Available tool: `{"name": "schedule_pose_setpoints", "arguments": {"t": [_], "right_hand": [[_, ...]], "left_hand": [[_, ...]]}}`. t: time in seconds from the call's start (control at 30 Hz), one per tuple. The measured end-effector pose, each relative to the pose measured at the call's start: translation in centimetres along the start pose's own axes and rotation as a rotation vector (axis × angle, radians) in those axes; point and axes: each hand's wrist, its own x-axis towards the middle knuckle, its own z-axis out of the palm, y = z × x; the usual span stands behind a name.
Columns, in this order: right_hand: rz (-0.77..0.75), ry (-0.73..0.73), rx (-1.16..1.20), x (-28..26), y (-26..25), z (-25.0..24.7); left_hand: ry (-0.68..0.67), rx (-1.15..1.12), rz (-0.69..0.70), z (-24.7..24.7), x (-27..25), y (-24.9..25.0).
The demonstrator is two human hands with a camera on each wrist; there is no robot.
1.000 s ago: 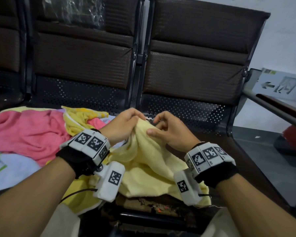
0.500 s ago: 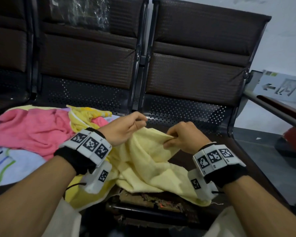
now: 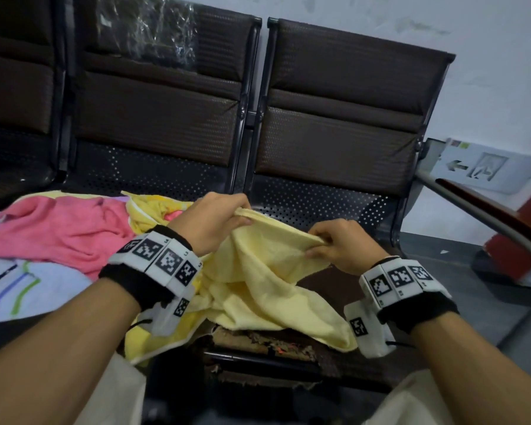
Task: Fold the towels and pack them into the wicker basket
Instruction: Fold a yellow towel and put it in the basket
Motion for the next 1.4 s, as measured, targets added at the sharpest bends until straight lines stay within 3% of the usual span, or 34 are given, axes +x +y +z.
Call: {"name": "schedule_pose_setpoints", "arguments": {"t": [0.17, 0.33, 0.53, 0.77, 0.97, 1.07, 1.2, 1.4], "right_hand": [[0.08, 0.217, 0.037, -0.6, -0.7, -3.7], [0.118, 0.483, 0.268, -0.8, -3.0, -9.2], [-0.06, 0.743, 0.533, -1.6, -7.3, -15.0], [-0.006, 0.814, 0.501, -0.6, -7.6, -14.7], [0.134, 0.728, 0.406, 2.4, -5.0, -13.6], [0.133, 0.777, 0.448, 3.5, -4.7, -14.1], [0.073, 0.858, 0.535, 3.1, -4.4, -14.3], [0.087, 0.787, 0.646, -2.8, -3.3, -8.9]], "left_hand": [[0.037, -0.063, -0.01, -0.6, 0.4, 2.1], [0.146, -0.062, -0.01, -4.6, 2.2, 4.6], [0.434, -0.087, 0.089, -11.6, 2.5, 8.0], [0.353, -0.119, 0.0, -11.8, 4.1, 7.7], [0.219, -0.076, -0.177, -9.5, 9.3, 5.6], [0.319, -0.135, -0.192, -9.2, 11.6, 6.1], [0.468, -0.262, -0.107, -9.5, 12.2, 7.7], [0.43, -0.46, -0.035, -5.6, 5.4, 8.4]]}}
